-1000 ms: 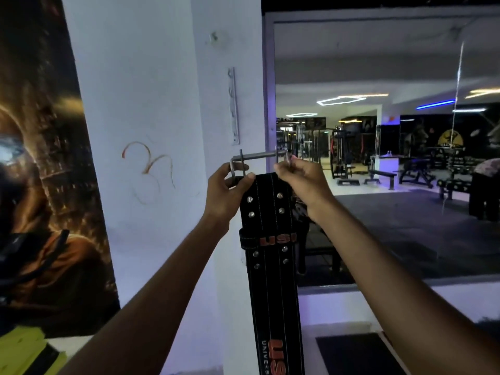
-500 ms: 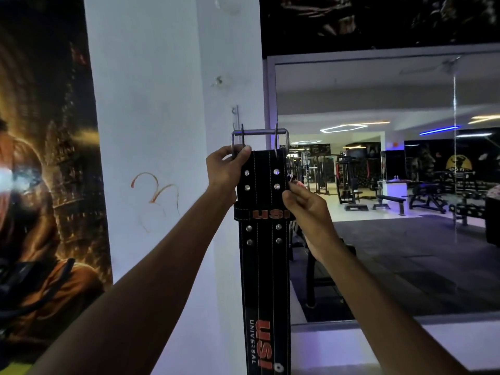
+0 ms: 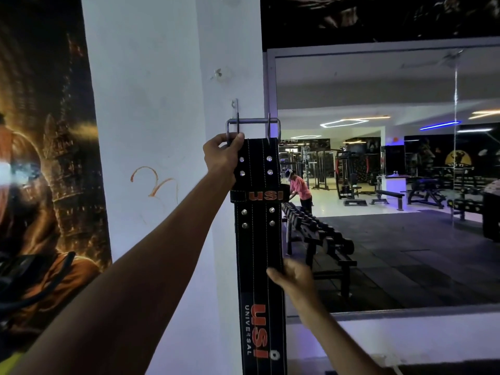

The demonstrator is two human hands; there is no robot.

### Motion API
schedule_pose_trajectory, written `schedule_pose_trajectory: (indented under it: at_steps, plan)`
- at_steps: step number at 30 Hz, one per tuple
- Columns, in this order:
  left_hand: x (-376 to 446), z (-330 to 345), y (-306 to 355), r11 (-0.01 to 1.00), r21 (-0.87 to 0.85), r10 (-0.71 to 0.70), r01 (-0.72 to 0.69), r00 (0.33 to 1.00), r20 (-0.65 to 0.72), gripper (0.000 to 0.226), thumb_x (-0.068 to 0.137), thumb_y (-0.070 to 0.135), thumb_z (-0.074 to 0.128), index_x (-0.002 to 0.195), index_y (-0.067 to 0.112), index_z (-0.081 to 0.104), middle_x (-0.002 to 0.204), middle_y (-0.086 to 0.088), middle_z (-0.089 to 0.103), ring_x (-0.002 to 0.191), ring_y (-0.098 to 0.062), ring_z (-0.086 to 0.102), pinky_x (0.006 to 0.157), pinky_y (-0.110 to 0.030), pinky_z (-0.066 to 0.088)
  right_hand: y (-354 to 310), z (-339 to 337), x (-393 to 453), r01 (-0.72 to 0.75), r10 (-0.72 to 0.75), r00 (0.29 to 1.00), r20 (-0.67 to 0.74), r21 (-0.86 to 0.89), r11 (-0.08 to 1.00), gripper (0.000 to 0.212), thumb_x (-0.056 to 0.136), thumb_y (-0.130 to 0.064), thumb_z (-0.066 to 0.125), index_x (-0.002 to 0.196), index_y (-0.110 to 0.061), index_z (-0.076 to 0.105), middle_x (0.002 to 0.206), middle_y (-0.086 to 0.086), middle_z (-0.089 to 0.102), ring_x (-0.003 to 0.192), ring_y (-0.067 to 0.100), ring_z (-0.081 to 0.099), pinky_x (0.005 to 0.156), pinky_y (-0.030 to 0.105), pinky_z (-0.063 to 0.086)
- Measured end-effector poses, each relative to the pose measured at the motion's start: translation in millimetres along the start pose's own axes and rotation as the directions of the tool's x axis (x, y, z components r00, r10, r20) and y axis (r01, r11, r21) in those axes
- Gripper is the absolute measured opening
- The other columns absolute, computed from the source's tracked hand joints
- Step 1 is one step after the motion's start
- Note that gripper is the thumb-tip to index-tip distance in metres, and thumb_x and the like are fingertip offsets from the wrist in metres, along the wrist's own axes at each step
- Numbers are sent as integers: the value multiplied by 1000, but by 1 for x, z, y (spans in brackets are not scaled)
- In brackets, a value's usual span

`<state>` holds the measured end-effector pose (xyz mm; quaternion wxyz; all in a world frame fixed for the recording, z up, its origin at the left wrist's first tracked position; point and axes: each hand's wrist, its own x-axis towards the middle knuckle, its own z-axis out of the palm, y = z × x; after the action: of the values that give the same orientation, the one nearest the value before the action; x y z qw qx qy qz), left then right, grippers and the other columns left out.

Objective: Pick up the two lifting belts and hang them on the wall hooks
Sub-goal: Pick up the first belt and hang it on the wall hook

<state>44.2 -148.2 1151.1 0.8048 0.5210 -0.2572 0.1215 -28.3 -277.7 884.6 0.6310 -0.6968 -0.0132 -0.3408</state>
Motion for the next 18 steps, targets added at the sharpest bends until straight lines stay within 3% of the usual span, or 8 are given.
schedule_pose_trajectory:
  at_steps: [2,4,7,10,14,16,18]
  plan:
    - [3,0,0,1000,9,4,-4,1000,-13,10,89,18,76,84,15,69,72,-5,69,58,-22,59,58,-33,57,33,-2,-14,-60,62,997,53,-51,997,88,56,-67,85,92,11,64,87,40,65,70,41,61,69,43,45]
    - [4,0,0,1000,16,7,-7,1000,-19,9,89,19,76,84,15,69,75,-5,70,54,-18,61,57,-29,56,41,-6,-27,-117,124,990,67,-97,988,77,58,-59,88,91,8,68,90,35,69,83,52,66,73,43,52]
    - [6,1,2,1000,25,11,-11,1000,-25,10,89,20,76,82,17,69,76,-4,71,55,-17,62,57,-28,55,20,-10,-26,-112,128,988,90,-165,980,35,75,-26,84,94,-1,71,91,17,77,87,30,74,77,28,59]
    - [7,3,4,999,25,24,-23,1000,-7,10,89,20,76,85,15,69,76,-5,71,56,-17,63,59,-29,56,-27,-13,2,-13,14,999,31,-54,998,10,82,-10,77,86,-7,69,73,-4,76,70,5,72,67,13,52]
    - [5,7,8,999,21,34,-34,999,13,10,90,20,75,87,13,68,76,-6,71,59,-20,61,56,-30,58,-55,-10,16,84,-83,996,-33,46,995,18,83,-1,75,100,2,70,85,1,76,78,8,73,72,16,58]
    - [4,9,11,999,16,35,-36,999,12,11,89,19,76,85,14,68,73,-5,69,54,-19,57,49,-26,55,-25,-9,-4,52,-52,998,-32,14,999,23,79,-16,81,89,1,68,74,3,72,66,13,69,65,18,55]
    - [6,8,13,1000,12,24,-24,1000,-1,10,89,19,76,86,14,68,74,-6,69,53,-19,57,47,-24,53,20,-10,-35,-87,83,995,-46,-94,992,46,67,-39,86,83,0,67,73,13,72,65,26,67,64,22,53]
